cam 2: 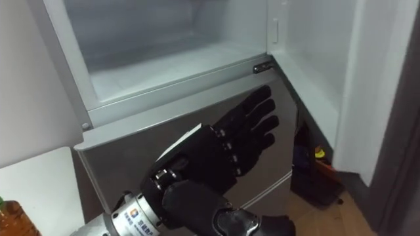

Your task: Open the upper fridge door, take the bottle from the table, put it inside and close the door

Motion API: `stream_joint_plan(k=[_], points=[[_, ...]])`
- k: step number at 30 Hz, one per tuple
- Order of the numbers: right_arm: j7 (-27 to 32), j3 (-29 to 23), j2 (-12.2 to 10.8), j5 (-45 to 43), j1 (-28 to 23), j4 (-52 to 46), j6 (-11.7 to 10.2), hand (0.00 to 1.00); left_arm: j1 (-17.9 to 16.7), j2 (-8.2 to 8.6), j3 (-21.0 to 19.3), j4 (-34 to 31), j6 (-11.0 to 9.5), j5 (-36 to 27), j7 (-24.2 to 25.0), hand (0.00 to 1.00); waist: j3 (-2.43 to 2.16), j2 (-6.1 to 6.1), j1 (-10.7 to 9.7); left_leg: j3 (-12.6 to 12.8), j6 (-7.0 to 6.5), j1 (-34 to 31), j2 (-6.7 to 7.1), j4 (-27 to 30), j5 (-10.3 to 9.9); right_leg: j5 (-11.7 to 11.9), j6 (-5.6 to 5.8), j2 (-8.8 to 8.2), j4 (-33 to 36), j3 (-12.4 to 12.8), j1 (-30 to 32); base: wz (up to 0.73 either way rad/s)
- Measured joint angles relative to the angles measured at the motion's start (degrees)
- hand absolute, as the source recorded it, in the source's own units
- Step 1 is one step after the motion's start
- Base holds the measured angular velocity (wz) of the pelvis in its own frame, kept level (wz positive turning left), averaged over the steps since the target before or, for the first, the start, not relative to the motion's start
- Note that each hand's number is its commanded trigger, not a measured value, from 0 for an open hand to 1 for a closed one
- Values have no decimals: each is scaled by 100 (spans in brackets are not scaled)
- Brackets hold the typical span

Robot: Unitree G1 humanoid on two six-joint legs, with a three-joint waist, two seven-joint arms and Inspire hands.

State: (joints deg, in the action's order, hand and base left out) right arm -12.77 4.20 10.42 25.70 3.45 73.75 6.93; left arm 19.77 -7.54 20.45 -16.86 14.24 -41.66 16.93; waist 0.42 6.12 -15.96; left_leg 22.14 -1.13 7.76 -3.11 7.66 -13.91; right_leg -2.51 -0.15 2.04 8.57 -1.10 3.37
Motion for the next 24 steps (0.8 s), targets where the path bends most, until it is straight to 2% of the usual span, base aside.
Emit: stream_joint_plan(k=[13,19,24], points=[[35,27,5,108,0,-2,0,0,2,-35,27,289,83,11,11,0,19,-2,27,-14,20,59,-13,0,0,-1,-22,33,3,75,-38,-2],[131,13,25,210,-4,22,-16,0,1,-137,13,287,82,10,13,0,49,47,64,-51,22,59,-20,-2,-2,0,-27,40,5,82,-56,1],[161,9,12,463,-6,178,-70,0,-16,-294,-2,288,71,58,15,0,62,26,107,-214,22,47,-13,1,-1,-28,-33,4,11,-84,-108,13]])
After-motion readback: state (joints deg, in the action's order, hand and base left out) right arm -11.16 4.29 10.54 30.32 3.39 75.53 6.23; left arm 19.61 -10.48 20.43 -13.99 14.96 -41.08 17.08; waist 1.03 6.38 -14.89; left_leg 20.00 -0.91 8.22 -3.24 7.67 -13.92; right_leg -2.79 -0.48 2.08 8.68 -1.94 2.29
